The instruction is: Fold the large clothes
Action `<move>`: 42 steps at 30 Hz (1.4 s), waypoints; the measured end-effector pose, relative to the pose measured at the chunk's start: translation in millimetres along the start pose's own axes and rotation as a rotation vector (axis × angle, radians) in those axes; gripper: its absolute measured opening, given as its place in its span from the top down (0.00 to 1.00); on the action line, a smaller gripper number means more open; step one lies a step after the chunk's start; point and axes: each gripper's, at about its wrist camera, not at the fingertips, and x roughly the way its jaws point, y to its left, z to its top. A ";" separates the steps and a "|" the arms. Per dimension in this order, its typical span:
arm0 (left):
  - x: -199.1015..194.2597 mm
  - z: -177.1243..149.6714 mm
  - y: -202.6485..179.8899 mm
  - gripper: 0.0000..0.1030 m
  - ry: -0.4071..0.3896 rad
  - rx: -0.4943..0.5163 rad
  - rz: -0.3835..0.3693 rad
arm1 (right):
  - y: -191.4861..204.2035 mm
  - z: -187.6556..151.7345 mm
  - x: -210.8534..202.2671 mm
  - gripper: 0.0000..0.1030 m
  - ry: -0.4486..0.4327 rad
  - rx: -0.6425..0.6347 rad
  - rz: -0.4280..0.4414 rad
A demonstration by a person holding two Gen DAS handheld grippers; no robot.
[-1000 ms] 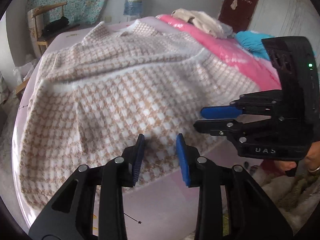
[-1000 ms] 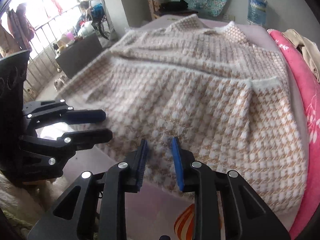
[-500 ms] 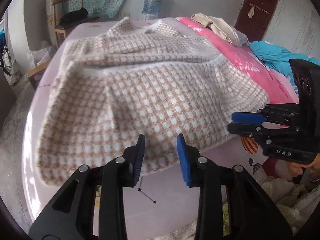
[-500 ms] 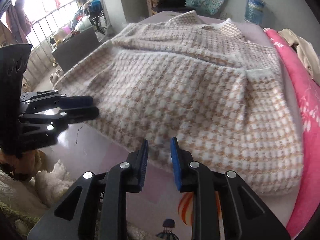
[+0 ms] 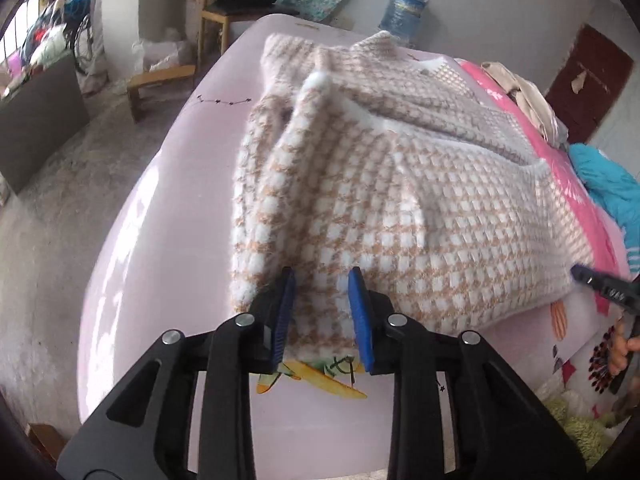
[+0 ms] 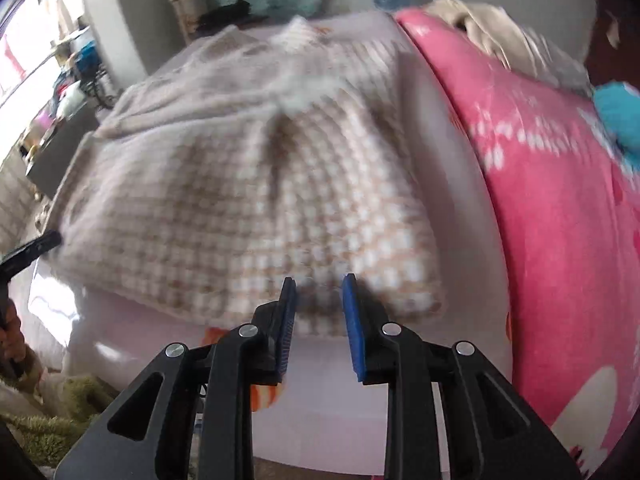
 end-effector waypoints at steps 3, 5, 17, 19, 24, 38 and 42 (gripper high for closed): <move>-20.8 7.6 -4.7 0.64 -0.050 0.008 -0.009 | 2.7 4.6 -19.7 0.77 -0.035 -0.007 -0.018; -22.4 7.7 -3.7 0.56 -0.074 0.028 0.009 | 2.0 5.9 -27.8 0.76 -0.084 -0.029 -0.054; -28.7 39.8 -20.2 0.53 -0.126 0.039 -0.041 | 35.8 49.4 -34.1 0.53 -0.135 -0.036 0.067; -14.7 52.5 -38.9 0.52 -0.115 0.068 -0.080 | 60.6 61.7 -19.3 0.53 -0.132 -0.092 0.099; 32.2 70.1 -88.8 0.52 -0.059 0.175 -0.076 | 107.0 82.8 26.7 0.53 -0.114 -0.197 0.156; 84.7 89.1 -83.6 0.39 0.006 0.123 0.039 | 114.1 107.3 68.2 0.51 -0.079 -0.145 0.142; 74.3 93.8 -78.7 0.38 -0.003 0.097 0.028 | 118.1 110.3 59.4 0.51 -0.076 -0.126 0.126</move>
